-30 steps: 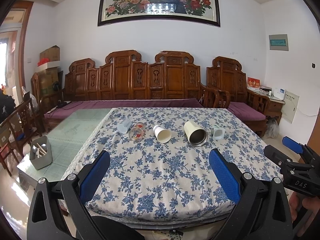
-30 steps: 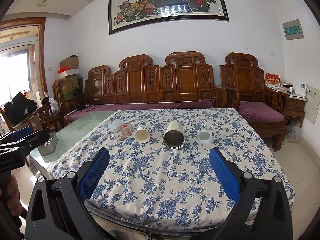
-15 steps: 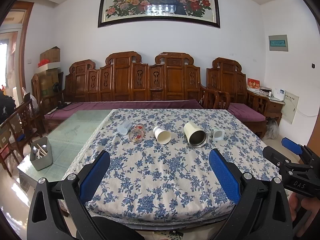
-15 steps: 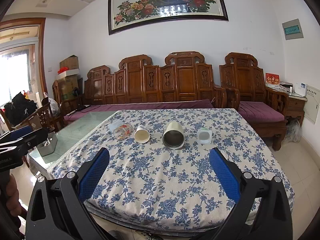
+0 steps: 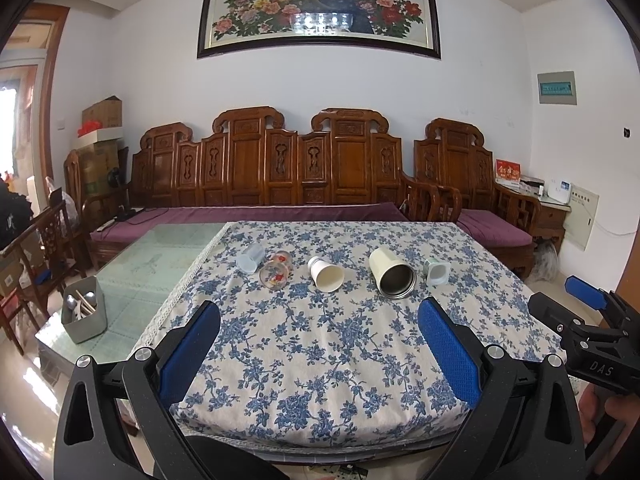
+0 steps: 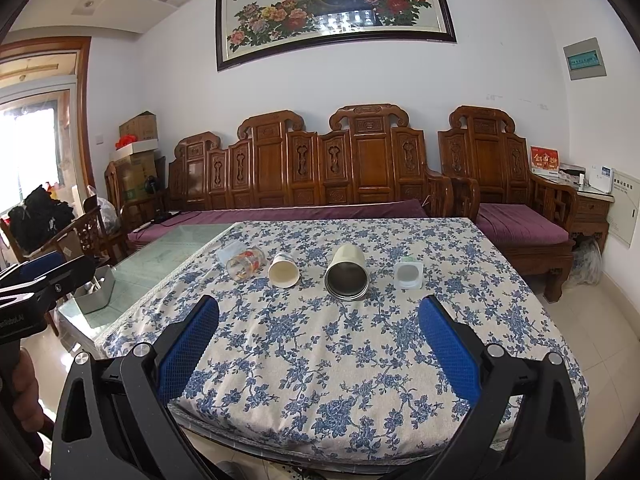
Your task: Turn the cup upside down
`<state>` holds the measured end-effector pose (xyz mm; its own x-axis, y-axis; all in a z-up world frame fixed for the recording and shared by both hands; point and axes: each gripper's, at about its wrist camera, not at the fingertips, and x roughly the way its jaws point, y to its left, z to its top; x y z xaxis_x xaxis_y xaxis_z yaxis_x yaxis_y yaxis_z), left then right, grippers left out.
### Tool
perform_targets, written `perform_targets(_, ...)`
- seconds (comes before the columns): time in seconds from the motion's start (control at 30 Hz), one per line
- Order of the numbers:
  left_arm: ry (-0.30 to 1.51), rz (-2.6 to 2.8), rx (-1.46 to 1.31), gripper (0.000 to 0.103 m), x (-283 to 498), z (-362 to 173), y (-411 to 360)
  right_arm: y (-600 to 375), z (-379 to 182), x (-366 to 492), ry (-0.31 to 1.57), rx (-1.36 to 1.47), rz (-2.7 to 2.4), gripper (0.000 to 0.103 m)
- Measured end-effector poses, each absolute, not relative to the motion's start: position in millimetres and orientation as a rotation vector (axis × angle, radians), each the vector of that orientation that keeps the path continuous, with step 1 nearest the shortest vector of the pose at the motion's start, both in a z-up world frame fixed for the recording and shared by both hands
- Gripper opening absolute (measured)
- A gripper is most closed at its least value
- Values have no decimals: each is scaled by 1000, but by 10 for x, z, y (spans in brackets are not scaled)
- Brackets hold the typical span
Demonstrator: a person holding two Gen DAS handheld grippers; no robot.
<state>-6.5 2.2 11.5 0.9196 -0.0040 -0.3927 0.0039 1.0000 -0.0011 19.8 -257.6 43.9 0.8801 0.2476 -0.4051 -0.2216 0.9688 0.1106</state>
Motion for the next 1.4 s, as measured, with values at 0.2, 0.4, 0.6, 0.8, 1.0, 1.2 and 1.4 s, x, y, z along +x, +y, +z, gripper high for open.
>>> perform_targets(0.2, 403, -4, 0, 95, -66, 111, 23, -2577, 439, 198, 429, 62, 244, 100)
perform_targets(0.4, 403, -4, 0, 95, -67, 110, 21, -2577, 439, 198, 430, 62, 245, 100)
perform_targets(0.6, 404, -4, -1, 95, -69, 108, 28, -2574, 446, 200, 432, 65, 245, 100)
perform_targets(0.8, 420, -5, 1, 95, -32, 65, 53, -2572, 403, 237, 447, 67, 247, 100)
perform_targets(1.0, 476, -29, 6, 95, 220, -82, 135, -2517, 230, 461, 483, 51, 259, 100)
perform_targets(1.2, 532, -45, 42, 95, 641, -213, 176, -2430, 55, 858, 526, 48, 287, 99)
perform_targets(1.4, 589, -63, 66, 95, 1171, -318, 216, -2297, -147, 1391, 574, 37, 314, 94)
